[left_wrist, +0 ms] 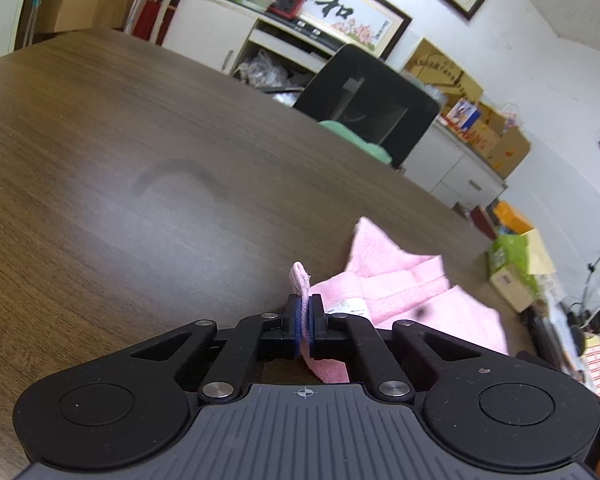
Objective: Fold towel
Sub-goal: 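Close the left gripper on a towel corner and lift it, then close the right gripper on another towel corner while the left gripper holds its corner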
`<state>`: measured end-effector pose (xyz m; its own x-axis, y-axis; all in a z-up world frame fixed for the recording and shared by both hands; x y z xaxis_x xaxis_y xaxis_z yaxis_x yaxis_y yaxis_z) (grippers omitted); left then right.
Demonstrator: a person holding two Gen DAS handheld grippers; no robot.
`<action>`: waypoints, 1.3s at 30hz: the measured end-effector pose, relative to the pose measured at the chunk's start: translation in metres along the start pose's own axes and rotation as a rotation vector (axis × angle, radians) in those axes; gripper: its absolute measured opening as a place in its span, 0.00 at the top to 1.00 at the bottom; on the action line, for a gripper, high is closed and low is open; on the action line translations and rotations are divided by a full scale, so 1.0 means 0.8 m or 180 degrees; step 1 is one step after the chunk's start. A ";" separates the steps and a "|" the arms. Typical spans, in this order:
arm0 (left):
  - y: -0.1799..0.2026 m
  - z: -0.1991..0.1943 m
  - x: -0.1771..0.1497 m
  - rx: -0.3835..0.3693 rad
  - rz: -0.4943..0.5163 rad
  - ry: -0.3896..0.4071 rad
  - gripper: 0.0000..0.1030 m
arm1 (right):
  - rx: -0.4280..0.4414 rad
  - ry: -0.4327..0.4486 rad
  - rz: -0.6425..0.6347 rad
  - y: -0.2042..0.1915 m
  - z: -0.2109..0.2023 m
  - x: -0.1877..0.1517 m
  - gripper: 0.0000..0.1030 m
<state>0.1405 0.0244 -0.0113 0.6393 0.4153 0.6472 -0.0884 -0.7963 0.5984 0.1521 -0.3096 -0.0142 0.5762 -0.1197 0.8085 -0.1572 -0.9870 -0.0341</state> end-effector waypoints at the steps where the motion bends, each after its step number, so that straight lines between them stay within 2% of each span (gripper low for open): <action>1: 0.004 -0.004 0.001 -0.0056 0.0028 0.0023 0.98 | -0.0014 -0.0007 0.0020 0.003 0.002 0.000 0.00; 8: 0.020 -0.026 0.001 -0.0330 0.0109 0.0085 0.98 | -0.0008 -0.0046 0.0250 0.025 0.012 0.003 0.00; 13: 0.033 -0.047 -0.003 -0.0530 0.0181 0.0119 0.98 | 0.0317 -0.0059 0.0534 0.036 0.013 0.008 0.00; 19: 0.046 -0.040 -0.020 -0.0631 0.0288 -0.0023 0.98 | 0.0521 -0.0064 0.0461 0.022 0.027 0.019 0.00; 23: 0.042 -0.030 -0.025 -0.0603 0.0286 -0.0104 0.98 | 0.0678 -0.0292 0.0621 0.017 0.057 0.035 0.00; 28: 0.025 -0.021 -0.026 -0.0530 0.0160 -0.0192 0.97 | 0.0500 -0.0597 0.0377 -0.002 0.106 0.059 0.00; 32: 0.016 -0.014 -0.030 -0.0470 0.0128 -0.0266 0.97 | 0.0525 -0.0907 0.0217 -0.016 0.132 0.069 0.01; 34: 0.015 -0.011 -0.033 -0.0449 0.0129 -0.0305 0.97 | 0.0625 -0.1092 0.0139 -0.024 0.142 0.071 0.03; 37: 0.013 -0.007 -0.036 -0.0427 0.0130 -0.0352 0.97 | 0.0626 -0.1156 -0.0043 -0.035 0.143 0.072 0.03; 39: 0.011 -0.006 -0.037 -0.0414 0.0124 -0.0357 0.96 | 0.0608 -0.1169 -0.0196 -0.045 0.139 0.072 0.08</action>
<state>0.1167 0.0071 -0.0227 0.7141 0.3277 0.6187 -0.2083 -0.7442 0.6346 0.2803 -0.2927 -0.0321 0.8331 -0.0561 0.5503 0.0182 -0.9915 -0.1287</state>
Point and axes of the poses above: each gripper's, at about its wrist camera, not at the fingertips, and z roughly the way its jaws point, y to its right, x to its top, the point moved 6 cm from there along z, roughly the way its jaws point, and after that the axes turned 10 degrees about -x, right-handed, at the moved point
